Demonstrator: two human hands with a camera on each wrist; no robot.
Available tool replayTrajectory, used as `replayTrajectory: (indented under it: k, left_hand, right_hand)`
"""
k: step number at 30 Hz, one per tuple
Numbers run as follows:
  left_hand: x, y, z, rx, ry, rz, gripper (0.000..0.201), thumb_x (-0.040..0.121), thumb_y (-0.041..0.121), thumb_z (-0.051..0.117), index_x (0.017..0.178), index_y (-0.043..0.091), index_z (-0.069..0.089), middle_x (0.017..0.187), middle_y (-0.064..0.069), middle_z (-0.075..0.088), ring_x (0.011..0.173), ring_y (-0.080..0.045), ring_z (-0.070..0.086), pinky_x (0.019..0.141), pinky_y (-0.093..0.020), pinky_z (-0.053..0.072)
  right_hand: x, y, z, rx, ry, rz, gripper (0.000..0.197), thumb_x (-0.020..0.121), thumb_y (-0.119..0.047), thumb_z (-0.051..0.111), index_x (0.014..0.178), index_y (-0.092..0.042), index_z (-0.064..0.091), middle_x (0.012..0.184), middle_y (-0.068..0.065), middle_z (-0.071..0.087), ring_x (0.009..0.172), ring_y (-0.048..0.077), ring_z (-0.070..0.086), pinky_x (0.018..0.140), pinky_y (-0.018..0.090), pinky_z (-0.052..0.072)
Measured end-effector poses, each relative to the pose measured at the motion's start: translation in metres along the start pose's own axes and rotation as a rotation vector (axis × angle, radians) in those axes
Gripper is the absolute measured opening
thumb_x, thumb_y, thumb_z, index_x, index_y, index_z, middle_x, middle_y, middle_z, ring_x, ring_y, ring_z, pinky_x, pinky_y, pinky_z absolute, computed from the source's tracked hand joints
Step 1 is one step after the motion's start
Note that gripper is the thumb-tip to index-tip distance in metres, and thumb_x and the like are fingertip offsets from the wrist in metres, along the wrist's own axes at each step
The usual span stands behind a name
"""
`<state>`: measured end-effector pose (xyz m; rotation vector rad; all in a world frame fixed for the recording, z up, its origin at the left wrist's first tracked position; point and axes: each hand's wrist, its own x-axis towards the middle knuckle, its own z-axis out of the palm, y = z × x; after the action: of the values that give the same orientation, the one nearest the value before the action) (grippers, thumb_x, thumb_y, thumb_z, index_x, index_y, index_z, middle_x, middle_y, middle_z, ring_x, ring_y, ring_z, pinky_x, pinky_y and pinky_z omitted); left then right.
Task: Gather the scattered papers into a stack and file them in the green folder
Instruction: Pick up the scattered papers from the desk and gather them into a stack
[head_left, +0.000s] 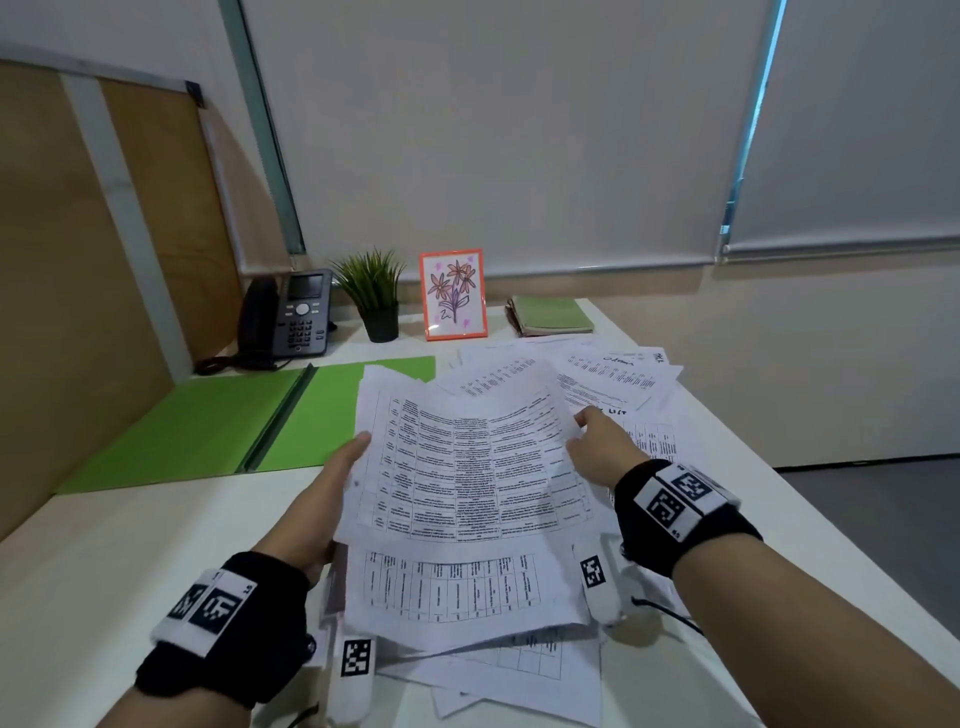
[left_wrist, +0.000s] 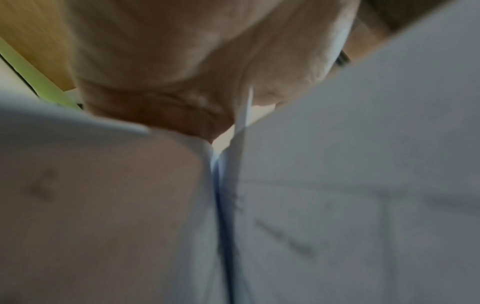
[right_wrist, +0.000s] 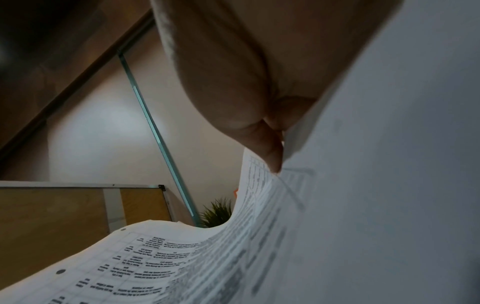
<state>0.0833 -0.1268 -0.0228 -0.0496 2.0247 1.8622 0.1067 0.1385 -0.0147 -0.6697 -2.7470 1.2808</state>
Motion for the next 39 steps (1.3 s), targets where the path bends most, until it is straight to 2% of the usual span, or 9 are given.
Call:
replayTrajectory:
  k: [6,17,24,26,29,31,34,36,39]
  left_hand:
    - [0.005,-0.007,-0.007,0.269,0.044,0.043,0.051,0.075,0.002,0.066,0.122,0.010,0.048,0.109,-0.011,0.069,0.095,-0.032,0.068,0.089,-0.052,0.052]
    - [0.016,-0.014,-0.011,0.271,0.116,0.064,0.033,0.089,0.001,0.055,0.116,0.016,0.042,0.107,-0.016,0.066,0.092,-0.037,0.067,0.084,-0.055,0.053]
    - [0.023,-0.020,-0.011,0.157,0.151,0.049,0.038,0.092,0.010,0.048,0.130,0.014,0.045,0.115,-0.012,0.064,0.096,-0.024,0.058,0.080,-0.034,0.045]
    - [0.023,-0.018,-0.012,0.165,0.188,0.025,0.036,0.095,0.035,0.049,0.124,0.016,0.049,0.113,-0.010,0.063,0.087,-0.021,0.054,0.070,-0.029,0.041]
    - [0.025,-0.019,-0.016,0.095,0.145,-0.042,0.088,0.071,0.083,0.043,0.134,0.022,0.049,0.116,-0.011,0.060,0.097,-0.029,0.054,0.086,-0.040,0.040]
    - [0.021,-0.016,-0.015,0.086,0.116,-0.030,0.086,0.077,0.076,0.042,0.141,0.018,0.042,0.137,-0.010,0.052,0.120,-0.033,0.053,0.103,-0.045,0.038]
    - [0.022,-0.019,-0.014,0.207,0.085,0.064,0.055,0.084,0.042,0.066,0.128,0.015,0.048,0.121,-0.008,0.063,0.084,-0.023,0.060,0.078,-0.036,0.045]
    - [0.025,-0.023,-0.016,0.267,0.075,0.082,0.047,0.077,0.019,0.072,0.119,0.016,0.052,0.114,-0.013,0.067,0.092,-0.028,0.063,0.083,-0.041,0.048]
    - [0.024,-0.022,-0.016,0.272,0.103,0.086,0.043,0.081,0.005,0.065,0.121,0.012,0.049,0.109,-0.009,0.068,0.096,-0.031,0.066,0.088,-0.046,0.051]
  right_hand:
    - [-0.001,-0.002,-0.002,0.106,0.141,-0.035,0.012,0.096,-0.007,0.035,0.105,-0.013,0.041,0.101,0.009,0.053,0.082,0.024,0.049,0.051,0.026,0.032]
    - [-0.008,-0.009,-0.016,0.708,0.373,0.006,0.067,0.088,0.003,0.042,0.142,-0.021,0.010,0.097,0.010,0.049,0.068,0.021,0.047,0.059,0.031,0.045]
    - [-0.046,-0.013,0.003,0.245,-0.134,-0.121,0.102,0.080,0.000,0.061,0.148,-0.036,-0.006,0.081,0.012,0.064,0.066,0.024,0.062,0.073,0.041,0.058]
    - [-0.051,-0.014,0.010,0.153,-0.285,-0.095,0.100,0.080,-0.011,0.071,0.149,-0.028,0.000,0.084,0.014,0.071,0.070,0.026,0.069,0.078,0.041,0.059]
    - [-0.054,-0.015,0.013,-0.060,-0.418,-0.105,0.105,0.078,-0.036,0.075,0.148,-0.022,-0.002,0.092,0.011,0.074,0.078,0.022,0.072,0.083,0.037,0.057]
    - [-0.055,-0.017,0.012,-0.211,-0.332,-0.185,0.102,0.080,-0.036,0.073,0.148,-0.023,-0.001,0.101,0.011,0.071,0.081,0.020,0.070,0.080,0.031,0.054]
    - [-0.054,-0.017,0.011,-0.487,-0.154,-0.330,0.100,0.078,-0.029,0.074,0.149,-0.032,0.004,0.141,0.016,0.032,0.116,0.027,0.050,0.091,0.034,0.047]
    - [-0.053,-0.014,0.014,-0.563,-0.227,-0.316,0.099,0.076,-0.020,0.074,0.149,-0.035,0.008,0.153,0.011,0.009,0.134,0.031,0.032,0.103,0.041,0.041]
    - [-0.058,-0.015,0.018,-0.692,-0.441,-0.243,0.076,0.081,-0.023,0.070,0.145,-0.026,0.030,0.151,0.005,0.028,0.134,0.025,0.036,0.105,0.037,0.037]
